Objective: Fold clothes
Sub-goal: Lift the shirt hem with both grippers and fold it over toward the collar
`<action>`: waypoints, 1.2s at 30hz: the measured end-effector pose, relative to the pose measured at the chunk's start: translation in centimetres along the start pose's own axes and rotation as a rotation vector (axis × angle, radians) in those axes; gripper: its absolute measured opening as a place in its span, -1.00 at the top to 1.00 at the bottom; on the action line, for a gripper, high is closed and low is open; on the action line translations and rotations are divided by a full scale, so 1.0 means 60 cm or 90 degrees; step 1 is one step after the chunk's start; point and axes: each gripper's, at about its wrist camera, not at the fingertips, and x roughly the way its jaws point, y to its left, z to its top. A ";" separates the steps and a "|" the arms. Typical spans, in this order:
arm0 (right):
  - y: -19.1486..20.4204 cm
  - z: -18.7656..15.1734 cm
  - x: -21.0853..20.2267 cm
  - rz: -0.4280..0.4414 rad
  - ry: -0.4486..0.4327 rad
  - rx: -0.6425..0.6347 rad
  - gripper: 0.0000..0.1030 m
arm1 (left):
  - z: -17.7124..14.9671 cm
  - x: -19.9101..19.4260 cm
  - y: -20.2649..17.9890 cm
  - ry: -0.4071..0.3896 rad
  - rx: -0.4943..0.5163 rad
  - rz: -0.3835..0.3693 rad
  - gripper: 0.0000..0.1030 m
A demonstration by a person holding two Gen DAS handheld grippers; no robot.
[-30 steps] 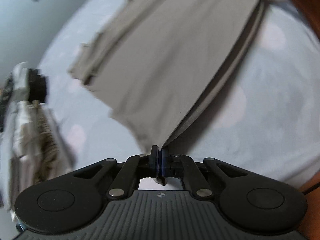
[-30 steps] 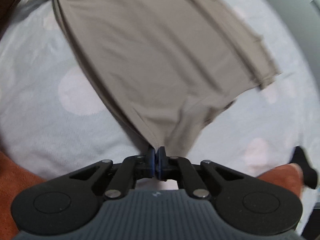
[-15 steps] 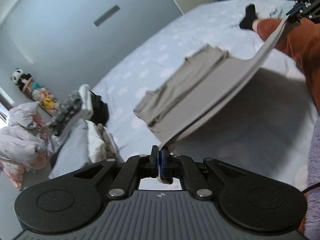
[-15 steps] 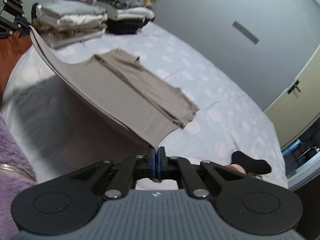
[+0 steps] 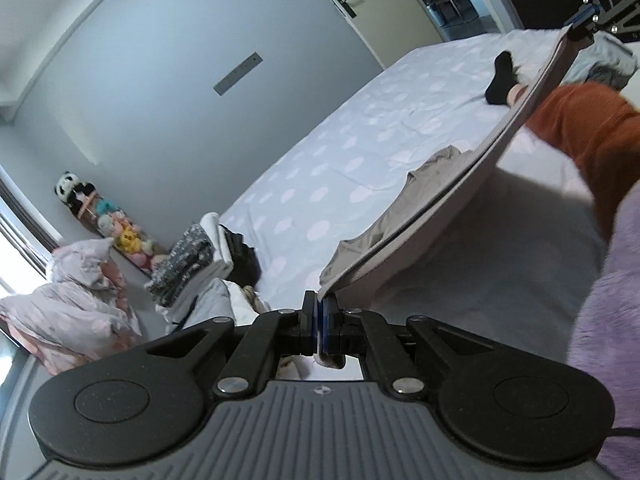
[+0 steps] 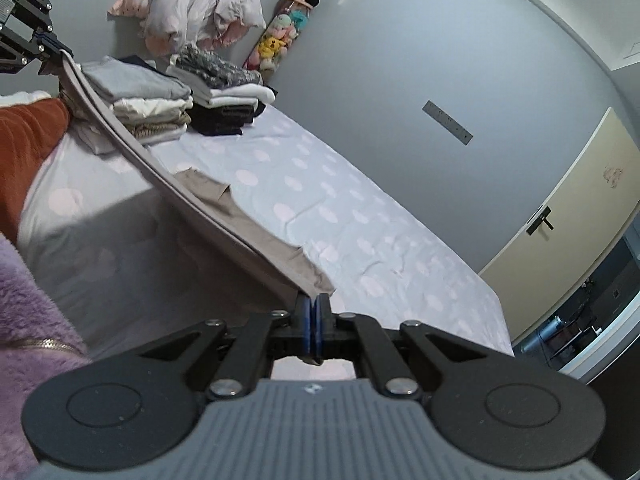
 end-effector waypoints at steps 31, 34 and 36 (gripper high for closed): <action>-0.057 0.065 0.473 -0.033 0.106 -0.088 0.94 | 0.080 0.506 0.052 0.162 0.019 -0.013 0.95; -0.053 0.055 0.545 -0.014 0.127 -0.072 0.94 | 0.072 0.571 0.053 0.184 0.011 -0.031 0.95; -0.049 0.046 0.593 -0.005 0.142 -0.062 0.94 | 0.067 0.615 0.050 0.197 0.008 -0.049 0.94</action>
